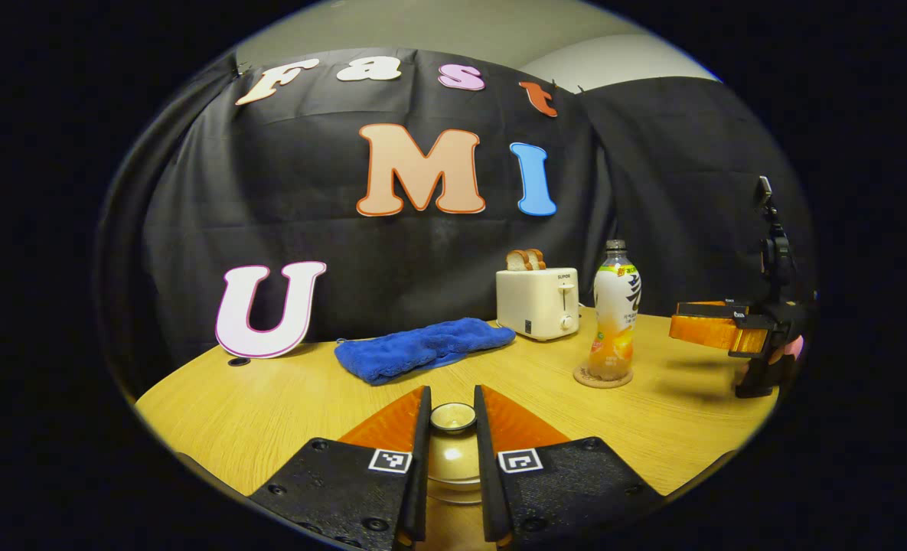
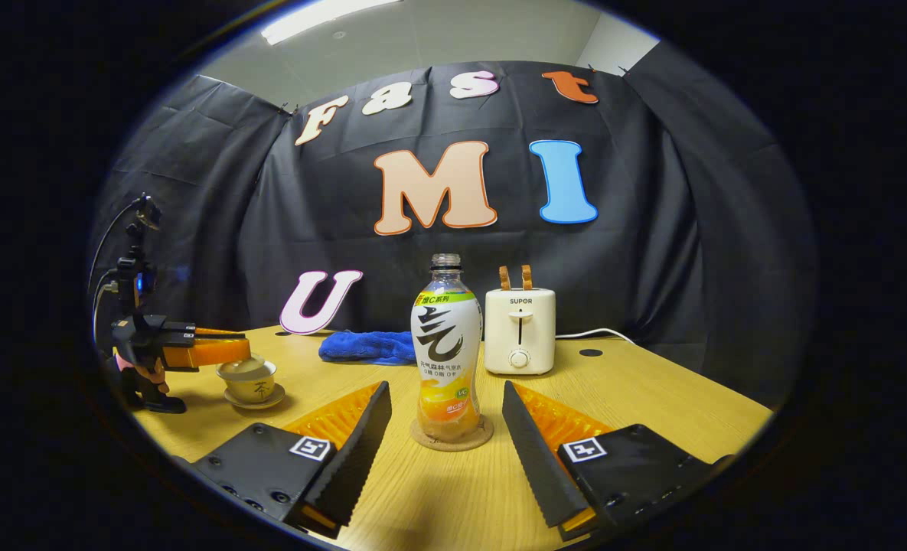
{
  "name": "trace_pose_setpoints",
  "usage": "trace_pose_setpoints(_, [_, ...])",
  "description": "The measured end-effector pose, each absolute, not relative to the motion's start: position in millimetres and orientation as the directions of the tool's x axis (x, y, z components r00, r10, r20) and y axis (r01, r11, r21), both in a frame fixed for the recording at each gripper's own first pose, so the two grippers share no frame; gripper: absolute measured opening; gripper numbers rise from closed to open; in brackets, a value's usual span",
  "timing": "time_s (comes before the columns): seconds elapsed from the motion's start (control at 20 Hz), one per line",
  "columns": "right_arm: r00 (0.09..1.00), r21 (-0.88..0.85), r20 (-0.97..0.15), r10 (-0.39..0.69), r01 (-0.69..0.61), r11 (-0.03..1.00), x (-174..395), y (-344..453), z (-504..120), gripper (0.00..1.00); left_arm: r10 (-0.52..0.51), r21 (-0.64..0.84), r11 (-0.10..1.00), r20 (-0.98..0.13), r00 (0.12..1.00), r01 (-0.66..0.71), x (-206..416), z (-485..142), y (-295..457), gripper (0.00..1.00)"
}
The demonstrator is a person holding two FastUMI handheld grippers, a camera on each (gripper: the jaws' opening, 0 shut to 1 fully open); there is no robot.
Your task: Open the teacup lid with one hand, grasp the water bottle and pour water into the teacup with the other hand; after pouring, place the water bottle on the coaster and then close the teacup lid.
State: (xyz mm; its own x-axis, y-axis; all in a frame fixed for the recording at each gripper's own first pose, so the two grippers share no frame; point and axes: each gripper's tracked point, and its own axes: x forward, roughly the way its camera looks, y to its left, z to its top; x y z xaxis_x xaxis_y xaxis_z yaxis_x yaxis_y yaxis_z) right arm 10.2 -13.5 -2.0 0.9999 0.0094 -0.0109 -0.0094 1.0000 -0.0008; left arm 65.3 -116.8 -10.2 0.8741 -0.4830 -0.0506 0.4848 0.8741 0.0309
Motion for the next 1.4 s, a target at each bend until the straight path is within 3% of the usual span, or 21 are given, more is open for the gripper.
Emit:
trace_pose_setpoints(0.1, [1.0,-0.001,-0.01,0.01,-0.01,1.0,9.0,-13.1,-1.3,0.93,-0.497,0.037,0.865,-0.071,0.865,0.5,65.3,-12.4,-119.3,0.27])
trace_pose_setpoints(0.15, [1.0,-0.001,-0.01,0.012,-0.012,1.0,9.4,-13.1,-1.9,0.88,-0.502,0.041,0.862,-0.08,0.861,0.506,65.4,-13.7,-121.1,0.27])
trace_pose_setpoints(0.75, [1.0,0.0,-0.011,0.009,-0.009,1.0,7.9,-13.9,-2.9,0.88,-0.502,0.051,0.858,-0.126,0.856,0.511,62.0,-18.1,-121.4,0.31])
trace_pose_setpoints(0.8, [1.0,0.0,-0.011,0.009,-0.009,1.0,7.7,-13.8,-2.7,0.93,-0.495,0.05,0.863,-0.126,0.86,0.503,63.0,-18.3,-119.0,0.34])
trace_pose_setpoints(0.85, [1.0,0.0,-0.011,0.009,-0.009,1.0,7.8,-13.9,-3.0,0.89,-0.49,0.047,0.866,-0.121,0.863,0.498,62.4,-18.2,-117.4,0.41])
trace_pose_setpoints(1.05, [1.0,0.0,-0.011,0.009,-0.009,1.0,8.6,-13.9,-2.9,0.88,-0.482,0.039,0.873,-0.095,0.871,0.487,61.3,-12.4,-113.0,0.92])
trace_pose_setpoints(1.1, [1.0,0.0,-0.011,0.009,-0.009,1.0,8.5,-13.9,-2.8,0.93,-0.477,0.036,0.875,-0.09,0.874,0.482,59.8,-12.3,-111.2,0.94])
trace_pose_setpoints(1.15, [1.0,0.0,-0.011,0.009,-0.009,1.0,8.1,-14.1,-3.3,0.88,-0.474,0.034,0.877,-0.085,0.876,0.479,58.9,-11.3,-108.3,0.94])
trace_pose_setpoints(1.4, [1.0,0.0,-0.011,0.009,-0.009,1.0,8.2,-14.3,-3.0,0.88,-0.438,0.02,0.898,-0.026,0.899,0.439,46.8,-1.5,-90.4,0.94])
